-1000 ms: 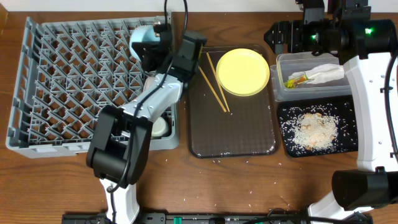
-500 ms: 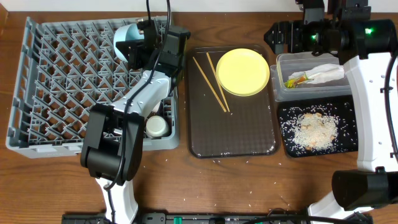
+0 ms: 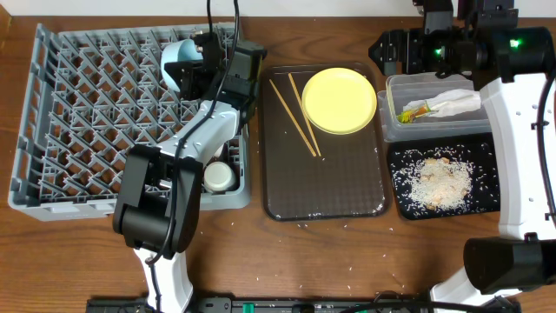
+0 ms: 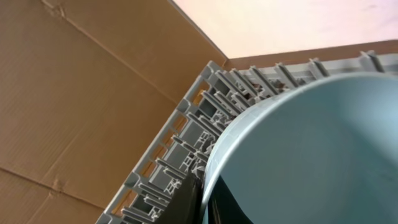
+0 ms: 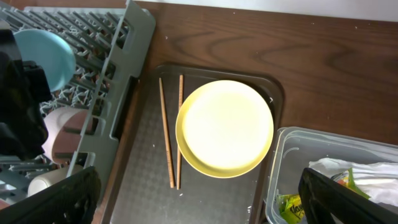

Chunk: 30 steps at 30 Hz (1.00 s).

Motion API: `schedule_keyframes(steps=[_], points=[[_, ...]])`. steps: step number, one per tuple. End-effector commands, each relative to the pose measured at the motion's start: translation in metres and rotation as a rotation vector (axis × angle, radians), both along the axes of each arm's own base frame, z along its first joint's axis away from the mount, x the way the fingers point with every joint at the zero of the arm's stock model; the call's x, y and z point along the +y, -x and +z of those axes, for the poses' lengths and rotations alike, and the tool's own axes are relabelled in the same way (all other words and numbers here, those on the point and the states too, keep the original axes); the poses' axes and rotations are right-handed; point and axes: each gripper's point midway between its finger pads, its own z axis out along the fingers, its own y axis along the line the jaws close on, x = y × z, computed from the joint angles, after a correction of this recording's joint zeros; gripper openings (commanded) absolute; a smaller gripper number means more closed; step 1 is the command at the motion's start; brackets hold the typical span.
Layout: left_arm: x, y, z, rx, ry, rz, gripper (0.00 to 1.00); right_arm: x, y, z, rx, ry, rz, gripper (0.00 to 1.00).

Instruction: Sort waste into correct bins and load items into the dishwasher

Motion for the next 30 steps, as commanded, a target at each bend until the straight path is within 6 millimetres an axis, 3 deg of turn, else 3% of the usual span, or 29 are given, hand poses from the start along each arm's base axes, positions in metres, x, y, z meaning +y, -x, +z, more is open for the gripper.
schedule_keyframes(steps=[1, 18, 28, 30], points=[[-0.011, 0.000, -0.015, 0.044, -0.001, -0.038, 0.07, 0.003, 0.001, 0.004, -0.010, -0.001, 0.004, 0.99], [-0.027, 0.000, -0.037, 0.135, -0.004, -0.095, 0.07, 0.003, 0.001, 0.004, -0.010, -0.001, 0.004, 0.99], [-0.066, 0.006, -0.035, 0.171, -0.047, -0.172, 0.07, 0.003, 0.001, 0.004, -0.010, 0.000, 0.005, 0.99], [-0.074, 0.007, -0.035, 0.170, -0.049, -0.189, 0.11, 0.003, 0.001, 0.004, -0.010, -0.001, 0.004, 0.99]])
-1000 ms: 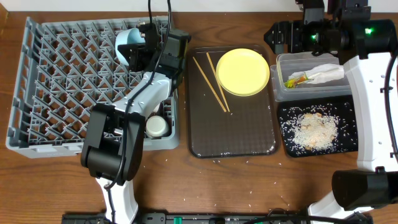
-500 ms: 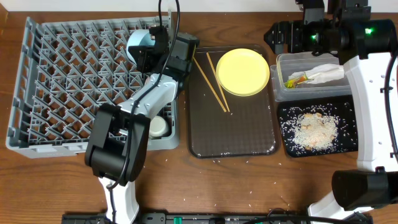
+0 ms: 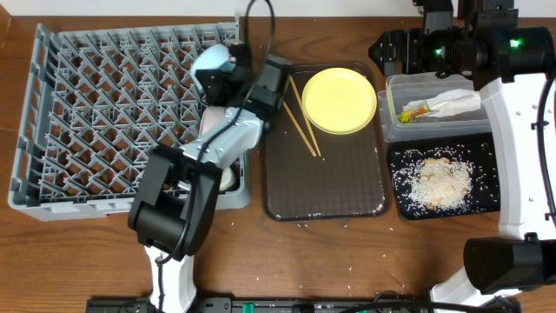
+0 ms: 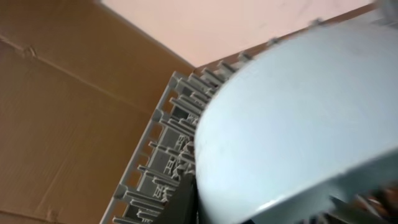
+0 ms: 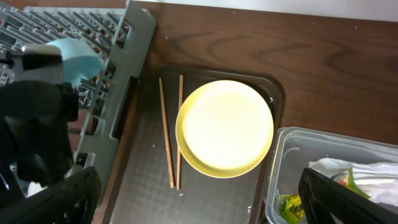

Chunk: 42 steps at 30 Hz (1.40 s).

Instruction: Sort waste into correct bins and load items into the dishwasher

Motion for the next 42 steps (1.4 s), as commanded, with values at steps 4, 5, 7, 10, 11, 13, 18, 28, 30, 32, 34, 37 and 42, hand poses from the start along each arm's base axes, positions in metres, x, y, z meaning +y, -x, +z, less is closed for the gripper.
schedule_keyframes(steps=[4, 5, 7, 10, 11, 13, 18, 28, 30, 32, 34, 37, 42], points=[[-0.023, 0.006, -0.012, 0.036, -0.020, -0.052, 0.34, 0.003, 0.001, 0.004, -0.010, -0.001, 0.004, 0.99], [-0.024, 0.006, -0.012, 0.036, -0.020, -0.055, 0.40, 0.003, 0.001, 0.004, -0.010, -0.001, 0.004, 0.99], [-0.025, 0.006, -0.012, 0.037, -0.020, -0.057, 0.46, 0.003, 0.001, 0.004, -0.010, -0.001, 0.004, 0.99], [-0.025, 0.006, -0.013, 0.043, -0.020, -0.060, 0.54, 0.003, 0.001, 0.004, -0.010, -0.001, 0.004, 0.99], [-0.026, 0.006, -0.015, 0.051, -0.019, -0.064, 0.54, 0.003, 0.001, 0.004, -0.010, -0.001, 0.004, 0.99], [-0.028, 0.005, -0.020, 0.078, -0.007, -0.085, 0.56, 0.003, 0.001, 0.004, -0.010, -0.001, 0.004, 0.99], [-0.035, 0.002, -0.028, 0.112, 0.039, -0.136, 0.61, 0.003, 0.001, 0.004, -0.010, -0.001, 0.004, 0.99], [-0.068, -0.012, 0.020, 0.018, 0.290, -0.324, 0.70, 0.003, 0.001, 0.004, -0.010, -0.001, 0.004, 0.99], [-0.075, -0.010, 0.032, -0.017, 0.380, -0.360, 0.70, 0.003, 0.001, 0.004, -0.010, -0.001, 0.004, 0.99], [-0.085, -0.004, 0.040, -0.033, 0.498, -0.400, 0.70, 0.003, 0.001, 0.004, -0.010, -0.001, 0.004, 0.99], [-0.100, 0.005, 0.041, -0.022, 0.655, -0.444, 0.70, 0.003, 0.001, 0.004, -0.010, -0.001, 0.004, 0.99], [-0.143, 0.025, 0.026, 0.079, 0.975, -0.528, 0.69, 0.003, 0.001, 0.004, -0.010, -0.001, 0.004, 0.99], [-0.194, 0.055, -0.018, 0.221, 1.382, -0.411, 0.57, 0.003, 0.001, 0.004, -0.010, -0.001, 0.004, 0.99]])
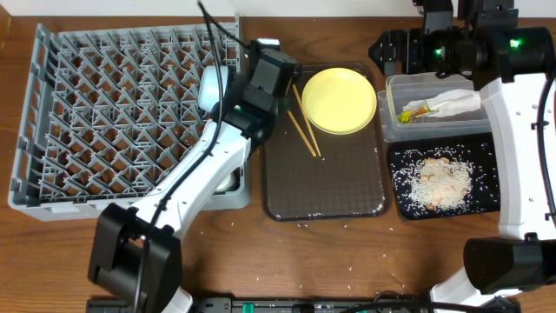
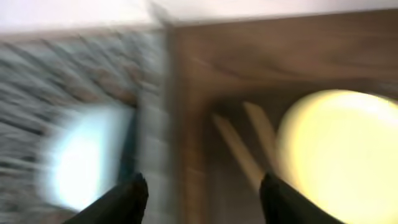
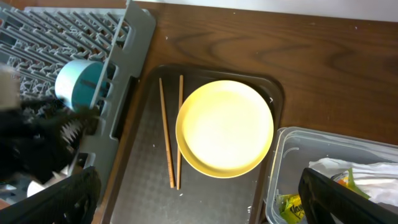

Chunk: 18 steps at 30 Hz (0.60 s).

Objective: Sort waste into correct bins and load items into the dishwasher
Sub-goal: 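Reach the left gripper to the yellow plate and grasp its edge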

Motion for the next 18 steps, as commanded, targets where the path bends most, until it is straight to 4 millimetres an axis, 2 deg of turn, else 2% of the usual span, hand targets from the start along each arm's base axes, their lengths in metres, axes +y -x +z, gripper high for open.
schedule_keyframes(steps=[1, 5, 8, 10, 16, 18], points=[[-0.057, 0.025, -0.044, 0.252, 0.365, 0.029, 0.56, 0.003, 0.001, 0.004, -0.010, -0.001, 0.004, 0.99], [-0.075, 0.027, -0.078, 0.329, 0.438, 0.113, 0.56, 0.003, 0.001, 0.004, -0.010, -0.001, 0.004, 0.99], [-0.100, 0.022, -0.088, 0.337, 0.510, 0.071, 0.56, 0.003, 0.001, 0.004, -0.010, -0.001, 0.004, 0.99], [-0.108, 0.020, -0.092, 0.336, 0.539, 0.074, 0.56, 0.003, 0.001, 0.004, -0.010, 0.000, 0.005, 0.99], [-0.114, 0.026, -0.117, 0.398, 0.564, 0.157, 0.45, 0.003, 0.001, 0.004, -0.010, -0.001, 0.004, 0.99], [-0.115, 0.029, -0.122, 0.412, 0.570, 0.175, 0.45, 0.003, 0.001, 0.004, -0.010, -0.001, 0.004, 0.99]])
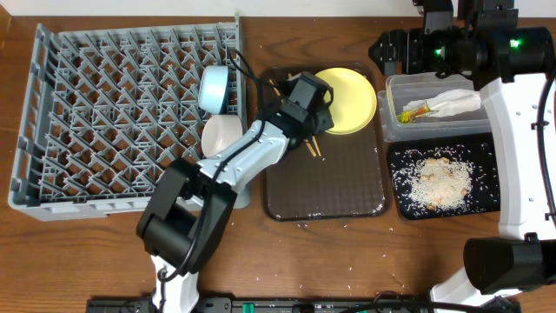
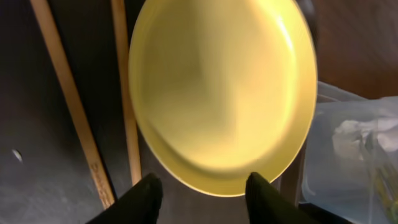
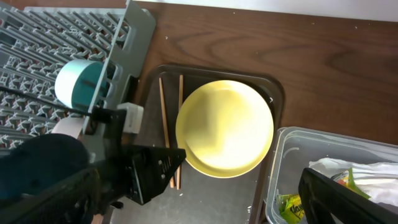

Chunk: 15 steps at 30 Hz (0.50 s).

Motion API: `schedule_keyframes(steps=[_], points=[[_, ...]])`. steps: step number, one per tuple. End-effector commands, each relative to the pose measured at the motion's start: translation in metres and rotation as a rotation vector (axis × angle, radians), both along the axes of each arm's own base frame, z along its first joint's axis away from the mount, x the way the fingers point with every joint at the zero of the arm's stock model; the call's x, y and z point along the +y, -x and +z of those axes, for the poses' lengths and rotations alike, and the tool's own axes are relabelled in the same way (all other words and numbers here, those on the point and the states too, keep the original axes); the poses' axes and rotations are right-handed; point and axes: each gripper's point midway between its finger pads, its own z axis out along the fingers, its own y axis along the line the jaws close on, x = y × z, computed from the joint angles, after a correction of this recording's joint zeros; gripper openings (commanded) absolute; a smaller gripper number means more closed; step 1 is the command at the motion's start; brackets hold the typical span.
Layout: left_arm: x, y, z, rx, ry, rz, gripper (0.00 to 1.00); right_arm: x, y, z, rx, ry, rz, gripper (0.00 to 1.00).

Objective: Sort waste into correct bins and load items into the dishwasher
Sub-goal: 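Reach the left gripper to the yellow plate and grasp its edge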

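Note:
My left gripper (image 1: 323, 97) hangs open and empty over the dark tray (image 1: 330, 187), at the left rim of the yellow plate (image 1: 352, 97). In the left wrist view the plate (image 2: 217, 93) fills the frame ahead of the open gripper (image 2: 205, 199), with two wooden chopsticks (image 2: 68, 106) lying to its left. A light blue bowl (image 1: 214, 89) stands on edge in the grey dishwasher rack (image 1: 87, 113). My right gripper (image 1: 393, 50) is high at the back right, open (image 3: 199, 202), looking down on the plate (image 3: 225, 127).
A pale cup (image 1: 219, 132) sits in the rack below the blue bowl. A clear bin (image 1: 430, 109) with wrappers and a black tray of rice (image 1: 443, 178) stand to the right. Rice grains lie scattered on the wooden table.
My left gripper has moved from the rack's right edge beside the blue bowl to over the tray at the yellow plate, still open. The bowl stays in the rack.
My left gripper first held the blue bowl over the back right of the rack, then nearer the rack's right edge. Later the bowl stood in the rack and the gripper was open beside it. Now the gripper is at the yellow plate. The right arm has not moved.

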Motion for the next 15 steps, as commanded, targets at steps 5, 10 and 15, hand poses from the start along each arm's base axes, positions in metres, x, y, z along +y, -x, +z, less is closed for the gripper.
schedule_keyframes(steps=[5, 10, 15], points=[[-0.008, 0.010, -0.028, 0.081, 0.006, 0.105, 0.45, 0.003, 0.001, 0.005, -0.010, -0.001, 0.004, 0.99], [-0.009, 0.009, -0.039, 0.072, -0.016, 0.145, 0.45, 0.003, 0.001, 0.005, -0.010, -0.001, 0.004, 0.99], [-0.004, 0.004, -0.045, 0.056, -0.036, 0.175, 0.45, 0.003, 0.001, 0.005, -0.010, -0.001, 0.004, 0.99]])
